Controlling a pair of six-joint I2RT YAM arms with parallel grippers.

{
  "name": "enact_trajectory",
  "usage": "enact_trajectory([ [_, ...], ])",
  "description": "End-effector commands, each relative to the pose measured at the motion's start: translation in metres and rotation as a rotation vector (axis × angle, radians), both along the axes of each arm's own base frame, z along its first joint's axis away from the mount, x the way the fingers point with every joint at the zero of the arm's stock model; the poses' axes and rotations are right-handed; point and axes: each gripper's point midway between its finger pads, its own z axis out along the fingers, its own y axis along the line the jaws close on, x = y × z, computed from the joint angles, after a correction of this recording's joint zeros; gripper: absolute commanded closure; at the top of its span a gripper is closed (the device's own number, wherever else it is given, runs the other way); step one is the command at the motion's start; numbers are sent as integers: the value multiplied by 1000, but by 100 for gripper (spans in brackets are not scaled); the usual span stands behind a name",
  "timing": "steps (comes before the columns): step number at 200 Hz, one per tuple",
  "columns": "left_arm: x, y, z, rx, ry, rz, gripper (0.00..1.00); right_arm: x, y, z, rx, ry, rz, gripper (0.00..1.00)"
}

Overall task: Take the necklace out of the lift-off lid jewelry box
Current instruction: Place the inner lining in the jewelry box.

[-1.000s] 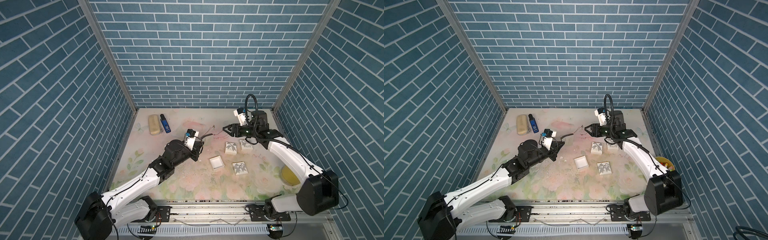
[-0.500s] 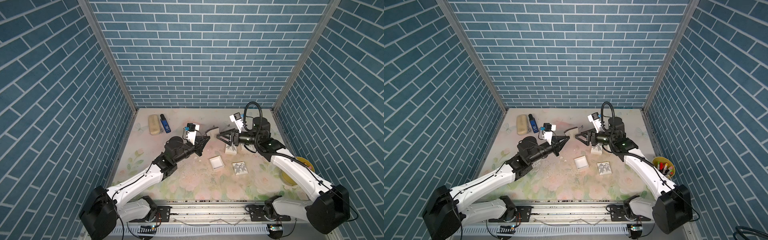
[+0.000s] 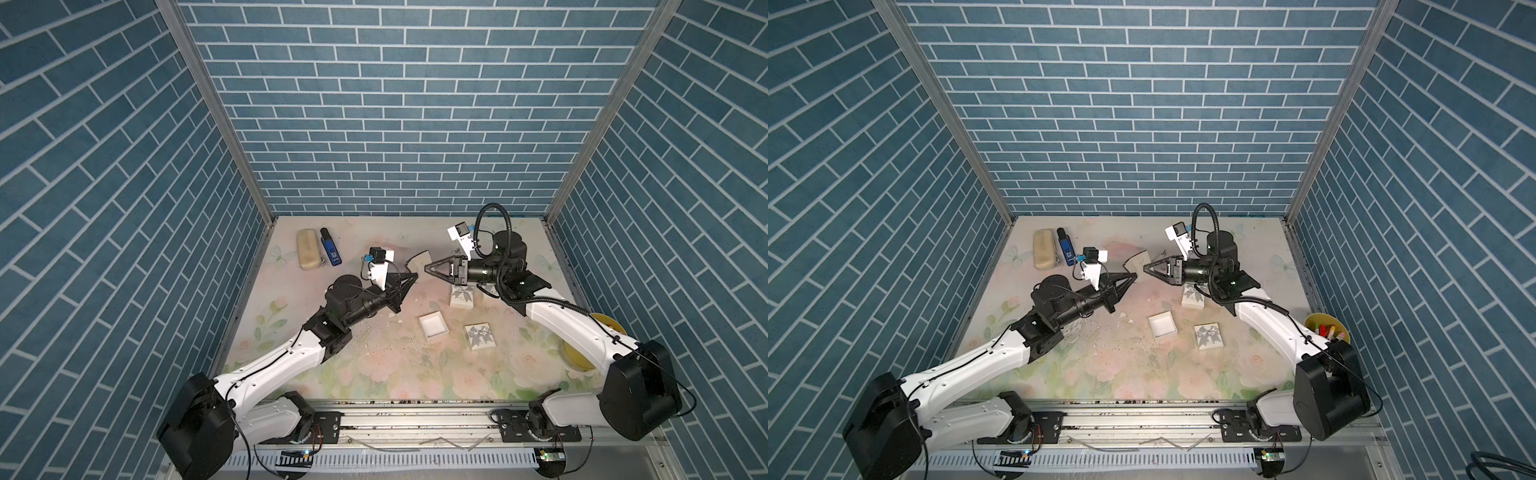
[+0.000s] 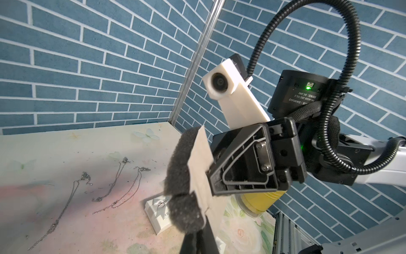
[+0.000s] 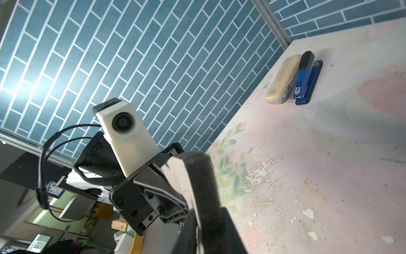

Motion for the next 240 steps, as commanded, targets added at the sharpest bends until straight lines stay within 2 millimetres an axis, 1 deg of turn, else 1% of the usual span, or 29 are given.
enact_trajectory([
  [1,-1,2,-5,-7,28,-12,100,-5,-1,10,36,-28,14,89],
  [7,-2,1,-7,-4,41,-17,100,-6,-1,9,35,-27,14,90],
  [11,-1,0,-10,0,52,-20,98,-6,-1,8,34,-24,15,90],
  [27,-3,-2,-18,20,88,-38,87,-7,-2,4,25,-11,12,93],
  [39,-4,-3,-24,37,111,-47,79,-6,-4,-4,-5,20,-7,96],
  [48,-4,-3,-28,46,125,-45,73,-4,-6,-15,-55,51,-31,100],
  [75,-3,1,-43,70,146,-24,54,-2,-22,-51,-238,112,-125,100],
  [92,-3,6,-56,98,163,0,38,-4,-37,-75,-360,165,-188,100],
  [100,-2,8,-64,113,173,13,34,-6,-43,-88,-417,195,-204,100],
  [110,-2,12,-73,135,186,30,31,-10,-50,-104,-481,233,-214,100],
  [134,-1,18,-98,199,225,61,29,-21,-65,-141,-588,336,-241,100],
  [151,0,23,-117,260,276,83,29,-30,-69,-163,-630,396,-239,100],
  [168,-1,26,-139,311,349,102,31,-38,-68,-178,-669,429,-220,100],
  [185,-3,29,-161,343,437,124,36,-42,-65,-187,-705,436,-207,99],
  [204,-6,29,-182,353,510,158,42,-40,-65,-194,-734,434,-223,99],
  [240,-13,22,-207,354,577,217,51,-34,-65,-204,-745,418,-279,99],
])
